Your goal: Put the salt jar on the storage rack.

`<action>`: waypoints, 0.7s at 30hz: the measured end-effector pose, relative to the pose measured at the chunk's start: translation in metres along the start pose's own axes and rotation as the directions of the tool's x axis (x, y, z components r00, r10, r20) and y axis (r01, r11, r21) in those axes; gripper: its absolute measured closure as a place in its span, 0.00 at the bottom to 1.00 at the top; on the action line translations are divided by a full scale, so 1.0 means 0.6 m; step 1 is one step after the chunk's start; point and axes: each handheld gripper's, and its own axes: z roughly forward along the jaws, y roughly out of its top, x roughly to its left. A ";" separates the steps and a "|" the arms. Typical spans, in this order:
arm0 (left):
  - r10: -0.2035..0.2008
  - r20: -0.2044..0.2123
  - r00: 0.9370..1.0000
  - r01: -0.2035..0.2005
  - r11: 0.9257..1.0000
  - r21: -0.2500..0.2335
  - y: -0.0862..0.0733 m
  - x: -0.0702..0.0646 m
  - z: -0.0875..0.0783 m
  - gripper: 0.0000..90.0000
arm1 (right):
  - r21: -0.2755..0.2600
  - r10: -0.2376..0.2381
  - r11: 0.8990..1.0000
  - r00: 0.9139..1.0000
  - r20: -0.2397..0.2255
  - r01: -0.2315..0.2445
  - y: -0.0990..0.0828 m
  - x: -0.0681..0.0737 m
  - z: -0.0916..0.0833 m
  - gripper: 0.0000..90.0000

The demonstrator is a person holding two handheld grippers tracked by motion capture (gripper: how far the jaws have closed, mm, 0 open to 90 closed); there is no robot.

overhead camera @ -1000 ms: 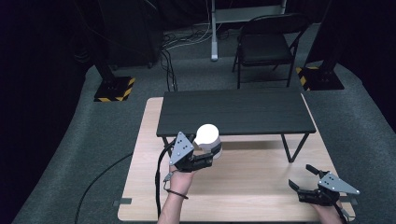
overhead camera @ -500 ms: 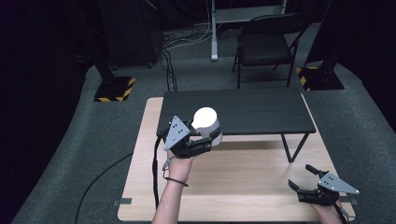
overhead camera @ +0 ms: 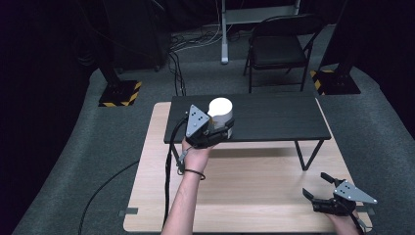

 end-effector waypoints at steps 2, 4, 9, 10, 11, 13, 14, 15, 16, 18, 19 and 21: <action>-0.007 0.004 1.000 0.007 1.000 0.001 0.000 0.002 0.001 0.33 | 0.000 0.001 1.000 1.000 0.001 -0.001 0.000 0.000 -0.001 0.07; -0.019 0.002 1.000 0.019 1.000 0.014 0.005 0.001 -0.002 0.28 | 0.001 0.000 1.000 1.000 0.000 0.000 0.000 -0.001 0.000 0.07; -0.001 -0.006 1.000 0.001 1.000 0.030 0.008 -0.003 -0.014 0.21 | 0.004 -0.002 1.000 1.000 -0.003 0.002 0.001 0.000 0.001 0.07; -0.001 -0.006 1.000 0.001 1.000 0.030 0.008 -0.003 -0.014 0.21 | 0.004 -0.002 1.000 1.000 -0.003 0.002 0.001 0.000 0.001 0.07; -0.001 -0.002 1.000 0.001 0.999 0.033 0.008 -0.003 -0.017 0.21 | 0.002 -0.002 1.000 1.000 -0.002 0.002 0.000 0.000 0.001 0.07; 0.007 0.004 1.000 -0.007 0.999 0.041 0.005 -0.003 -0.025 0.20 | 0.001 -0.001 1.000 1.000 -0.001 0.001 0.000 0.000 0.000 0.07; 0.018 0.002 1.000 -0.018 0.999 0.044 0.003 -0.006 -0.030 0.19 | 0.001 -0.001 1.000 1.000 -0.001 0.001 0.000 0.000 0.000 0.07; 0.030 0.004 1.000 -0.030 0.998 0.049 0.000 -0.007 -0.034 0.19 | 0.002 -0.002 1.000 1.000 0.000 0.002 0.001 0.001 0.000 0.07; 0.041 0.010 0.999 -0.041 0.998 0.055 -0.002 -0.007 -0.039 0.19 | 0.001 -0.002 1.000 1.000 -0.001 0.002 0.000 0.001 0.000 0.07; 0.058 0.023 0.998 -0.059 0.996 0.062 -0.012 -0.005 -0.049 0.19 | 0.001 -0.002 1.000 1.000 -0.001 0.002 0.000 0.001 0.000 0.07; 0.063 0.030 0.998 -0.065 0.996 0.067 -0.017 -0.002 -0.054 0.19 | 0.002 -0.002 1.000 1.000 -0.001 0.002 0.001 0.001 0.000 0.07; 0.068 0.024 0.997 -0.070 0.994 0.078 -0.030 -0.001 -0.066 0.18 | 0.001 -0.002 1.000 1.000 -0.001 0.002 0.000 0.001 0.000 0.07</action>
